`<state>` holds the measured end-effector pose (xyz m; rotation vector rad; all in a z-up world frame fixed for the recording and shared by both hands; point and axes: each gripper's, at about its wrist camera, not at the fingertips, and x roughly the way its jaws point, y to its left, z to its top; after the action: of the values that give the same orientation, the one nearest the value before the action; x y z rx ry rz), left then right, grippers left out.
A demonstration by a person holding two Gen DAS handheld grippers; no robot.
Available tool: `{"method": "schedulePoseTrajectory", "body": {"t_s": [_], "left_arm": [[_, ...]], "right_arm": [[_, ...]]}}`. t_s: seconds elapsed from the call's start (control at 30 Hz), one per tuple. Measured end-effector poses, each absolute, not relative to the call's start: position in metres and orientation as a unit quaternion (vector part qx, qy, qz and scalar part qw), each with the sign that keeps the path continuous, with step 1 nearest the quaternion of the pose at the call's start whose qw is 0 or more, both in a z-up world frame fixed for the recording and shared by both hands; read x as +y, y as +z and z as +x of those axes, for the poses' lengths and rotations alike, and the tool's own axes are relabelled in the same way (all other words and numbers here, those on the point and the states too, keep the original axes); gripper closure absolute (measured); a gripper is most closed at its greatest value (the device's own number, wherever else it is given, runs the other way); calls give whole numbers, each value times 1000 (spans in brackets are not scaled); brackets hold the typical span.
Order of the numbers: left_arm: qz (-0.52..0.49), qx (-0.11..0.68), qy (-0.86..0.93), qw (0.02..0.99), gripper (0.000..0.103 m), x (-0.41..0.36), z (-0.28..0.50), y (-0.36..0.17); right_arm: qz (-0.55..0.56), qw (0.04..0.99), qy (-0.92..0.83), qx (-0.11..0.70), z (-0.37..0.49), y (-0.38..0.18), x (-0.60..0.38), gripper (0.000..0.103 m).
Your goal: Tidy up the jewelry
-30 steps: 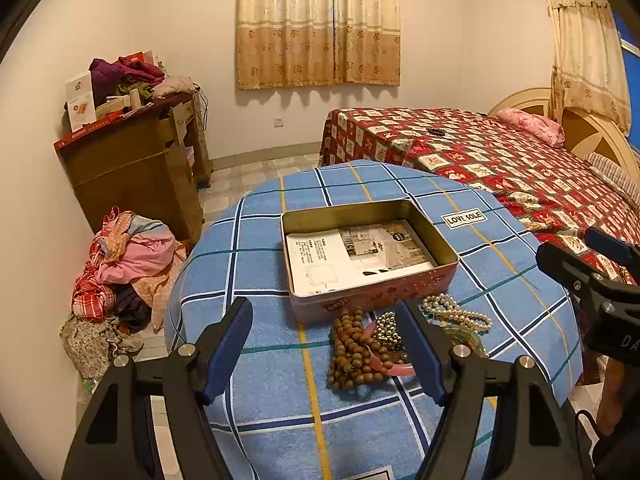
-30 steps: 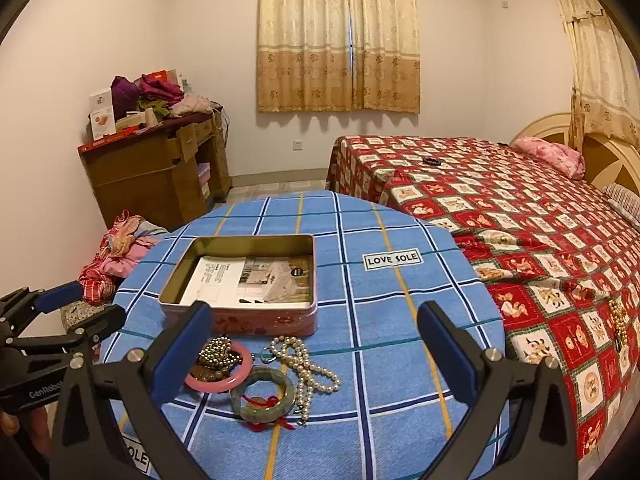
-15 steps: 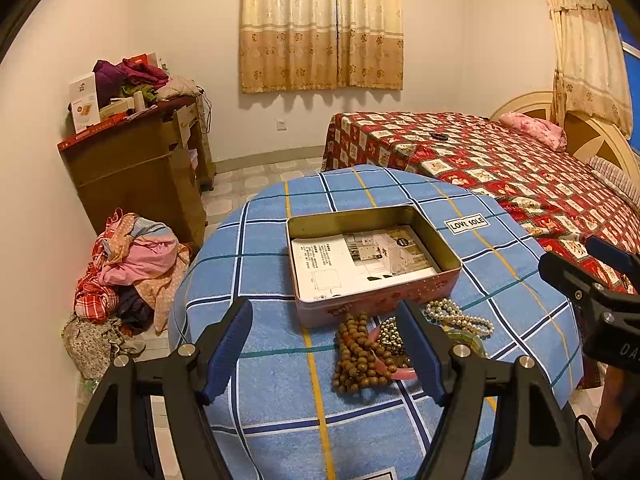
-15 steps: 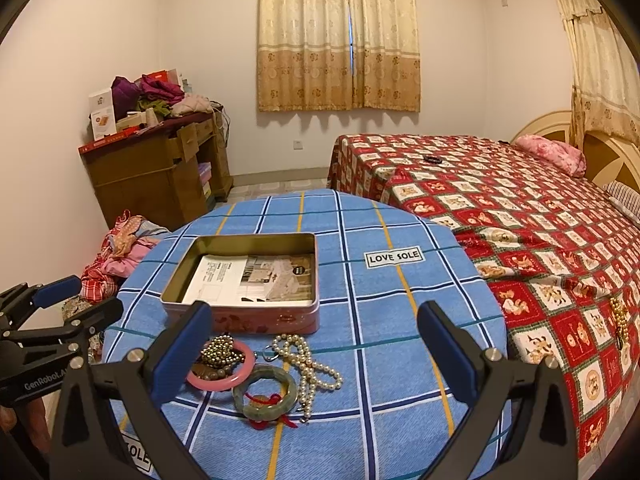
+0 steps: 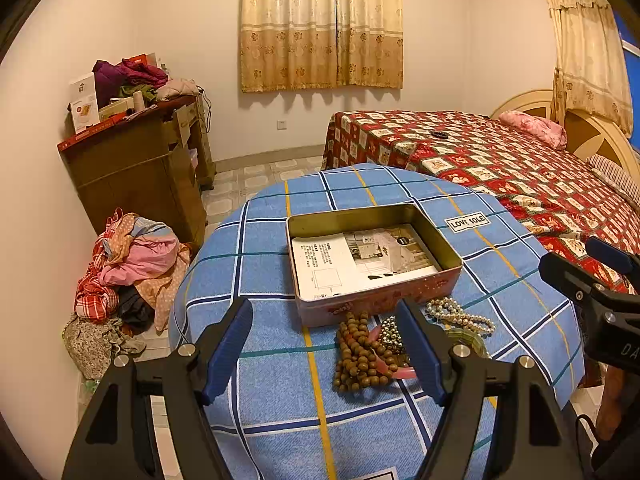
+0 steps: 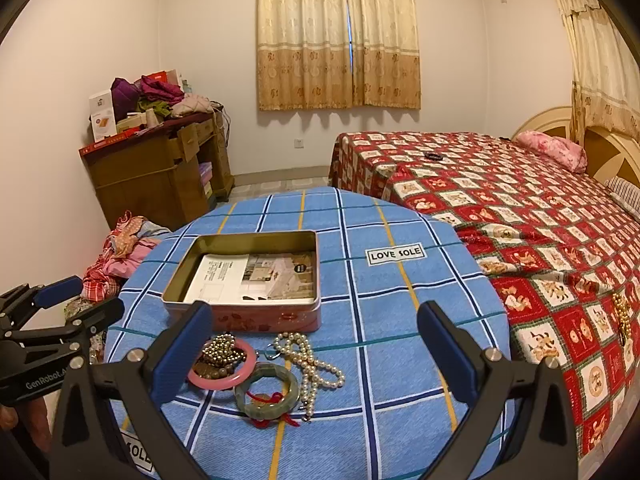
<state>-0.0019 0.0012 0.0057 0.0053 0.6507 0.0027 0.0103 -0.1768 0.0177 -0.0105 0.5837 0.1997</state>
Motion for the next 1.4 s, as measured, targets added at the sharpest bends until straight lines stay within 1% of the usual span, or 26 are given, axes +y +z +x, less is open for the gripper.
{"method": "schedulePoseTrajectory", "body": {"t_s": [1.03, 1.3, 1.4], "left_arm": [[5, 324, 2, 946, 29, 6, -2, 3], [6, 339, 5, 941, 29, 6, 4, -10], [3, 354, 2, 935, 29, 7, 10, -23]], "right_arm": [[-5, 951, 100, 292, 10, 13, -178, 0], [-1, 949, 97, 301, 16, 3, -180, 0], [1, 947, 98, 307, 19, -7, -183, 0]]}}
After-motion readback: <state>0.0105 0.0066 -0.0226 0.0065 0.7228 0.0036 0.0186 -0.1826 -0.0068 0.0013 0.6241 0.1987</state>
